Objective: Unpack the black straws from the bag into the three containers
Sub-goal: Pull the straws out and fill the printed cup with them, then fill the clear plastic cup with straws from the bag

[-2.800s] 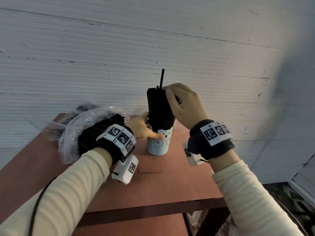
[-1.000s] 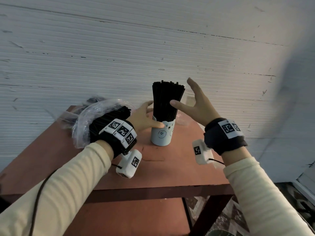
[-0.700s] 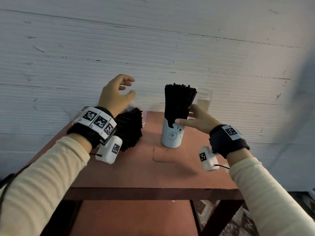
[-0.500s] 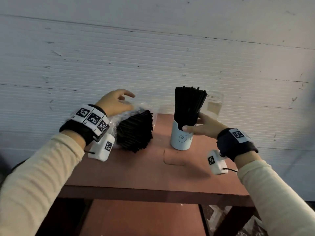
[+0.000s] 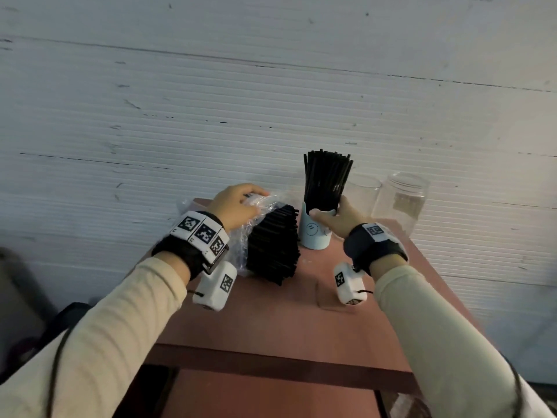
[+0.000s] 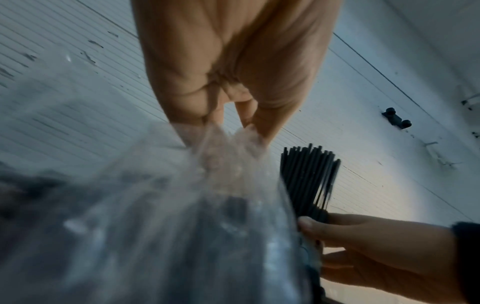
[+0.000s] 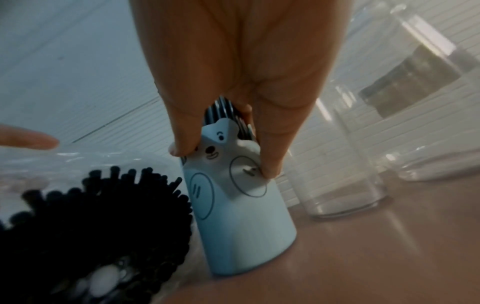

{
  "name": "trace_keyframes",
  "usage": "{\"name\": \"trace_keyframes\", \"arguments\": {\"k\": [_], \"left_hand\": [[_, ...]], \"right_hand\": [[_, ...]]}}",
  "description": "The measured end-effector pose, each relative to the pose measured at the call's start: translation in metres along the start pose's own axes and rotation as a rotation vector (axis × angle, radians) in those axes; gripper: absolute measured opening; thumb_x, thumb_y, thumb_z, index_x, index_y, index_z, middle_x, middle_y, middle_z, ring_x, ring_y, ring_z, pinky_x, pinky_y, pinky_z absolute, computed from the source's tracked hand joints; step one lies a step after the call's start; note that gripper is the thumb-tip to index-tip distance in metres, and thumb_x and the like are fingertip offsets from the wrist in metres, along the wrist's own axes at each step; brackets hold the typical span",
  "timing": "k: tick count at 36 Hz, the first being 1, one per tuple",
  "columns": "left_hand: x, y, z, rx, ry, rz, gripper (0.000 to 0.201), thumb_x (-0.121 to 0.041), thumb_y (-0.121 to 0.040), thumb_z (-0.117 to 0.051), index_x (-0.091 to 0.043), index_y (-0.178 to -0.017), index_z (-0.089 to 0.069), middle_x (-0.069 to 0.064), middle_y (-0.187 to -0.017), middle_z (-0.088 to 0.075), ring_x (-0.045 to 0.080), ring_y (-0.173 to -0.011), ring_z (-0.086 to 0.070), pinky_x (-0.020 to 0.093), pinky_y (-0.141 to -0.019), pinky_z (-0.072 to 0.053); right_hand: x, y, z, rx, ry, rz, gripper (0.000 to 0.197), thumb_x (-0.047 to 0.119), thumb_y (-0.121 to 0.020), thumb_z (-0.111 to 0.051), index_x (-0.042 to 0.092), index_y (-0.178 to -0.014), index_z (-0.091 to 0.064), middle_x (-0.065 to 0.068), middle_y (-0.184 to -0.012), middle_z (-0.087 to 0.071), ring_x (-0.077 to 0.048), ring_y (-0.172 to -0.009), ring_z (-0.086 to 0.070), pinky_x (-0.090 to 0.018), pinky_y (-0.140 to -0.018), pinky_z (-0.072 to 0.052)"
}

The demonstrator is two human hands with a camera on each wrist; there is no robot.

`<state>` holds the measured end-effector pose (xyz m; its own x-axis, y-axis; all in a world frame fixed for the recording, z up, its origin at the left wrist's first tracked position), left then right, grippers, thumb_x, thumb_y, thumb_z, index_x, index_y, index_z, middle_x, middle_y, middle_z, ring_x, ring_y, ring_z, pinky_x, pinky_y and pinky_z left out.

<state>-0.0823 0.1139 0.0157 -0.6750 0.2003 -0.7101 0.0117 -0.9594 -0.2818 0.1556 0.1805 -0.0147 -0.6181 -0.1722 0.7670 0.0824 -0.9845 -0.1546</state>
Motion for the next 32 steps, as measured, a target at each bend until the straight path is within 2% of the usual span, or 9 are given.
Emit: {"name": "trace_keyframes", "arguments": {"k": [3, 6, 10, 14, 18, 21, 25, 29, 32], "left_hand": [[0.001, -0.001, 0.001, -0.047, -0.011, 0.021, 0.031, -0.026, -0.087, -0.069, -0.042, -0.113, -0.064, -0.006, -0.129, -0.06, 0.009, -0.114, -0.056, 0.016, -0.071, -0.034], [0.001, -0.002, 0.002, -0.076, -0.009, 0.045, 0.032, -0.029, -0.087, -0.069, -0.042, -0.116, -0.064, -0.007, -0.126, -0.061, 0.009, -0.116, -0.055, 0.02, -0.078, -0.033], [0.003, -0.004, 0.002, -0.09, -0.01, 0.07, 0.032, -0.03, -0.087, -0.069, -0.04, -0.116, -0.064, -0.007, -0.125, -0.061, 0.008, -0.114, -0.054, 0.024, -0.083, -0.032], [0.006, -0.005, 0.0, -0.092, -0.012, 0.087, 0.032, -0.03, -0.085, -0.069, -0.042, -0.114, -0.064, -0.006, -0.125, -0.061, 0.009, -0.115, -0.054, 0.026, -0.086, -0.033], [0.005, -0.007, -0.002, -0.12, -0.02, 0.091, 0.032, -0.028, -0.084, -0.069, -0.04, -0.114, -0.065, -0.005, -0.123, -0.061, 0.012, -0.115, -0.056, 0.027, -0.087, -0.036], [0.002, -0.01, -0.006, -0.133, 0.053, 0.091, 0.033, -0.021, -0.083, -0.07, -0.036, -0.111, -0.067, 0.0, -0.122, -0.061, 0.012, -0.104, -0.056, 0.026, -0.082, -0.04], [-0.001, -0.012, -0.01, -0.124, 0.059, 0.068, 0.034, -0.015, -0.084, -0.069, -0.03, -0.115, -0.067, 0.002, -0.122, -0.06, 0.008, -0.087, -0.053, 0.015, -0.063, -0.038], [-0.001, -0.012, -0.011, -0.126, 0.054, 0.062, 0.035, -0.015, -0.085, -0.068, -0.028, -0.117, -0.066, 0.003, -0.128, -0.058, 0.007, -0.088, -0.052, 0.019, -0.068, -0.039], [-0.001, -0.012, -0.011, -0.12, 0.057, 0.065, 0.035, -0.015, -0.085, -0.068, -0.029, -0.117, -0.066, 0.003, -0.13, -0.057, 0.005, -0.087, -0.051, 0.017, -0.065, -0.038]], "right_hand": [[0.005, -0.005, -0.003, -0.026, 0.013, -0.032, 0.059, 0.037, -0.086, -0.07, 0.008, -0.13, -0.042, -0.005, -0.101, -0.057, -0.023, -0.084, -0.056, -0.028, -0.073, -0.041], [0.006, -0.009, -0.003, -0.045, -0.011, -0.035, 0.058, 0.037, -0.085, -0.071, 0.009, -0.128, -0.043, -0.009, -0.111, -0.062, -0.023, -0.087, -0.059, -0.029, -0.074, -0.043], [0.003, -0.005, -0.001, -0.03, -0.026, -0.03, 0.067, 0.035, -0.087, -0.069, 0.009, -0.139, -0.036, -0.011, -0.125, -0.059, -0.026, -0.102, -0.059, -0.029, -0.079, -0.043], [-0.001, 0.006, 0.012, -0.067, -0.004, -0.008, 0.08, 0.038, -0.085, -0.071, 0.008, -0.146, -0.029, -0.011, -0.14, -0.048, -0.024, -0.126, -0.049, -0.029, -0.092, -0.042], [-0.009, 0.012, 0.039, -0.229, 0.055, -0.009, 0.077, 0.043, -0.083, -0.071, 0.004, -0.139, -0.034, -0.017, -0.136, -0.048, -0.027, -0.12, -0.05, -0.033, -0.093, -0.041], [-0.016, 0.015, 0.053, -0.314, 0.048, -0.049, 0.08, 0.041, -0.084, -0.071, 0.0, -0.139, -0.031, -0.019, -0.136, -0.046, -0.03, -0.123, -0.047, -0.031, -0.095, -0.037], [-0.022, 0.015, 0.058, -0.347, 0.044, -0.131, 0.086, 0.04, -0.086, -0.069, -0.005, -0.142, -0.022, -0.021, -0.143, -0.037, -0.032, -0.131, -0.04, -0.034, -0.101, -0.035], [-0.03, 0.007, 0.052, -0.318, 0.015, -0.242, 0.085, 0.042, -0.088, -0.065, -0.006, -0.142, -0.019, -0.024, -0.143, -0.038, -0.035, -0.13, -0.042, -0.037, -0.1, -0.038], [-0.033, 0.001, 0.046, -0.31, -0.023, -0.3, 0.086, 0.043, -0.089, -0.064, -0.006, -0.143, -0.017, -0.024, -0.143, -0.037, -0.036, -0.13, -0.041, -0.041, -0.103, -0.038]]}}
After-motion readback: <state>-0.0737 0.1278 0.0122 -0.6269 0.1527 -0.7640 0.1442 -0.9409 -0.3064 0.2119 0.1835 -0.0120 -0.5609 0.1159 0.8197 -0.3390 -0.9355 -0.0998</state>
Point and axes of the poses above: each hand's wrist, its own y-axis away from the middle knuckle, its own z-axis out of the back of the hand, x = y × z, the point moved 8 cm from there along -y, towards the middle knuckle
